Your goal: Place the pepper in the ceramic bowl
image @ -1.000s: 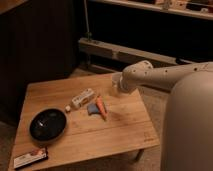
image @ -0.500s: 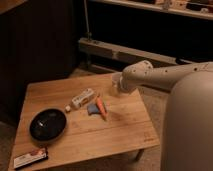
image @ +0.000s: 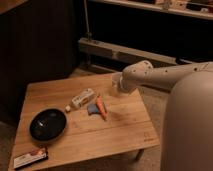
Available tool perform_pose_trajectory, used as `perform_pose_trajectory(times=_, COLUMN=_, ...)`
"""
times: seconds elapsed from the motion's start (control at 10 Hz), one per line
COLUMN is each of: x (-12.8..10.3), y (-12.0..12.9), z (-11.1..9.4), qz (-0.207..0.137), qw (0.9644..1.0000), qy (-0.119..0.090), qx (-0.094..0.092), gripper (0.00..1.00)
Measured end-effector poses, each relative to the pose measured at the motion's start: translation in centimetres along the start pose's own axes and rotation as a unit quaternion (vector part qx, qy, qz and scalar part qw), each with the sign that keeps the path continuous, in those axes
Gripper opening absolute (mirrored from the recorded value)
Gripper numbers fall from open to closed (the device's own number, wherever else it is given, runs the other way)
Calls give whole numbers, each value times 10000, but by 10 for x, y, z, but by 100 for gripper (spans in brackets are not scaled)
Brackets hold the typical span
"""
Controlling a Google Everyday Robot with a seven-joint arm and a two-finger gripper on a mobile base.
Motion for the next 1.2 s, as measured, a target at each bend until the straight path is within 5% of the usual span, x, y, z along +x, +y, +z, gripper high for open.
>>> perform_pose_trajectory(times=0.8, x=-5, y=3, z=-1, qz=-3, qw=10000, qy=89, qx=10, gripper=68)
perform_pose_trajectory(times=1.0, x=-17, y=33, z=6, qz=-126, qw=9996, qy=189, qx=-180, gripper=68)
perform_pose_trajectory(times=1.2, x=-31, y=67, z=19, qz=-190, qw=9969, qy=317, qx=-699, gripper=68)
